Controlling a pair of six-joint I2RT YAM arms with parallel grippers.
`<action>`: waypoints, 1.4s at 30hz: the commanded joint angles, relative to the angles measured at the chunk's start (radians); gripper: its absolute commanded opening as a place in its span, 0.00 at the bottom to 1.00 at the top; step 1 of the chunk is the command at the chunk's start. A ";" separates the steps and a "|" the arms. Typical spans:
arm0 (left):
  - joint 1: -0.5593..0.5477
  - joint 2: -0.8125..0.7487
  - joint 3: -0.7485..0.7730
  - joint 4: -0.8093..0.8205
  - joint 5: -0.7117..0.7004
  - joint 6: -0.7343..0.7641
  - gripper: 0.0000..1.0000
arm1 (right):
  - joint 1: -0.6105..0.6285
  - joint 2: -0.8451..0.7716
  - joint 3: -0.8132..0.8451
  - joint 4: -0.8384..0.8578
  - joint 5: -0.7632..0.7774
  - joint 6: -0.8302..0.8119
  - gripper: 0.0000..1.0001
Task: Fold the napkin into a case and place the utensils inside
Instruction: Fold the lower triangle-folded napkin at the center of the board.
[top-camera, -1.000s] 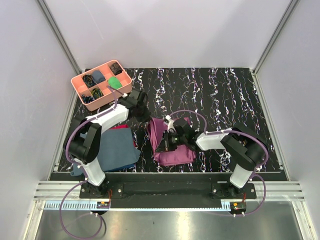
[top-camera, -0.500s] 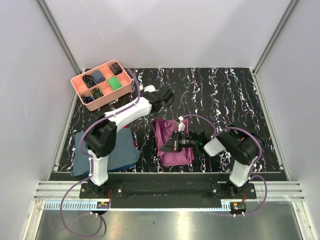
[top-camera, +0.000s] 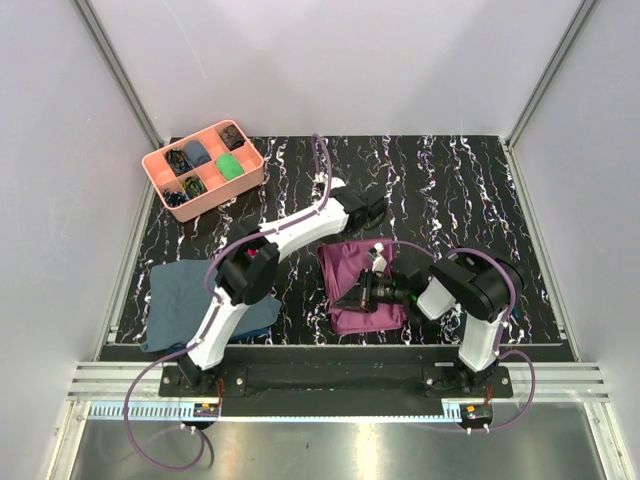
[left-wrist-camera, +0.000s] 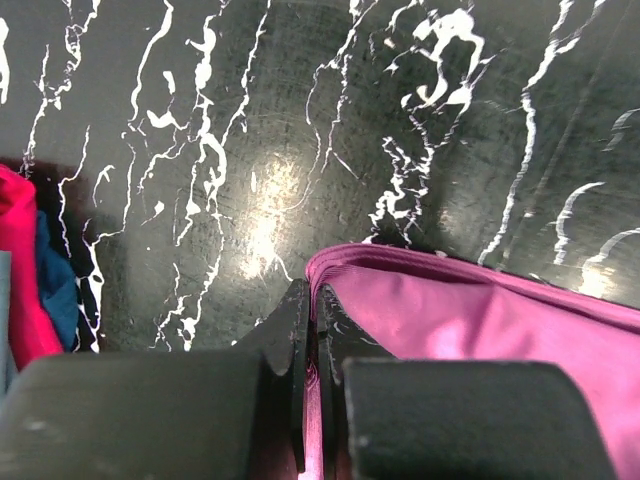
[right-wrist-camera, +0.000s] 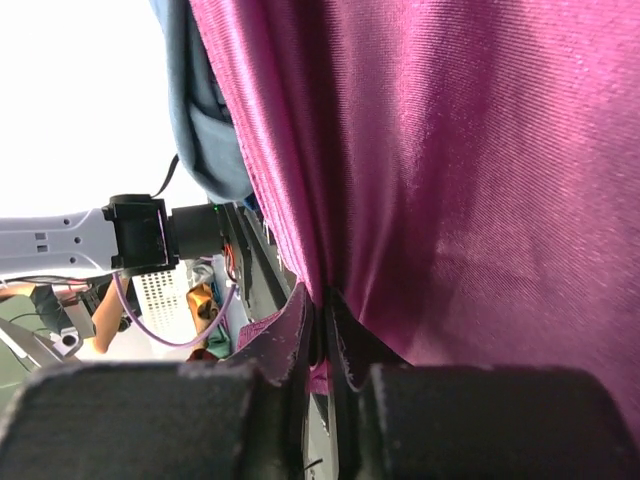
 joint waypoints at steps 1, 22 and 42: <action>0.026 0.029 0.109 0.041 -0.266 -0.049 0.00 | 0.022 -0.001 -0.067 -0.089 -0.122 -0.031 0.13; 0.010 -0.109 -0.067 0.208 -0.119 0.163 0.00 | -0.165 -0.416 0.323 -1.115 0.047 -0.436 0.63; 0.085 -0.296 -0.320 0.449 0.291 0.338 0.00 | -0.242 0.024 0.739 -1.101 -0.030 -0.546 0.08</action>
